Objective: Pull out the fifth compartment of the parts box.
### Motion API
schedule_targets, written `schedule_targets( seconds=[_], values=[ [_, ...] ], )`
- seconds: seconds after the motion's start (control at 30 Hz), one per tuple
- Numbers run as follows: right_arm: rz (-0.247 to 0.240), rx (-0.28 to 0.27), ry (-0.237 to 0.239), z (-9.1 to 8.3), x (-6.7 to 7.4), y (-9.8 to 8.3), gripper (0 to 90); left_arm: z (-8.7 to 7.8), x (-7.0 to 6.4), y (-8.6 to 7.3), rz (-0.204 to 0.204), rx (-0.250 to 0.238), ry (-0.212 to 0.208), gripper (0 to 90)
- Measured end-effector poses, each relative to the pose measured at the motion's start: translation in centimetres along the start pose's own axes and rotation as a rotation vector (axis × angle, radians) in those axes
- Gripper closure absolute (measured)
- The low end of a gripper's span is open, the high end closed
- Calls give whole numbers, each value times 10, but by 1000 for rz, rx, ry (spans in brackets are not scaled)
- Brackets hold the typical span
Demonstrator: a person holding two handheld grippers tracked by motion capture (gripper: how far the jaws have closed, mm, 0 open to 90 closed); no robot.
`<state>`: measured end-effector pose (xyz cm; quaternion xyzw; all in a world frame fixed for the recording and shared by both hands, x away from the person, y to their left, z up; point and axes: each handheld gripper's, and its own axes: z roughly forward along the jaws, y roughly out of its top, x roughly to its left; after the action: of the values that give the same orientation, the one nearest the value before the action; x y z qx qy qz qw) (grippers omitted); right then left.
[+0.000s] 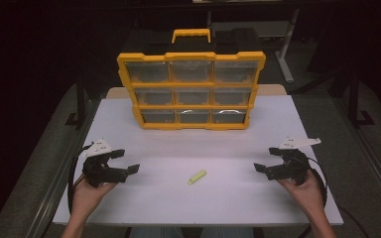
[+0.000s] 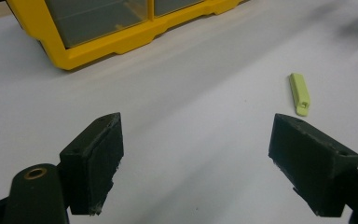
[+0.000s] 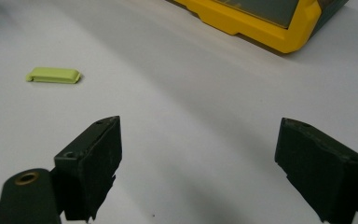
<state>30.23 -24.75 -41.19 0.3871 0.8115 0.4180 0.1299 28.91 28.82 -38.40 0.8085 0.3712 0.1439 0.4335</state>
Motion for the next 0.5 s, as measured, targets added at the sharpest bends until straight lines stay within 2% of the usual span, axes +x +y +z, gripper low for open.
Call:
schedule_targets(
  seconds=[0.5],
  values=[
    [-12,-2,10,1,2,0,138,3,-3,-3,11,22,-20,184]
  ],
)
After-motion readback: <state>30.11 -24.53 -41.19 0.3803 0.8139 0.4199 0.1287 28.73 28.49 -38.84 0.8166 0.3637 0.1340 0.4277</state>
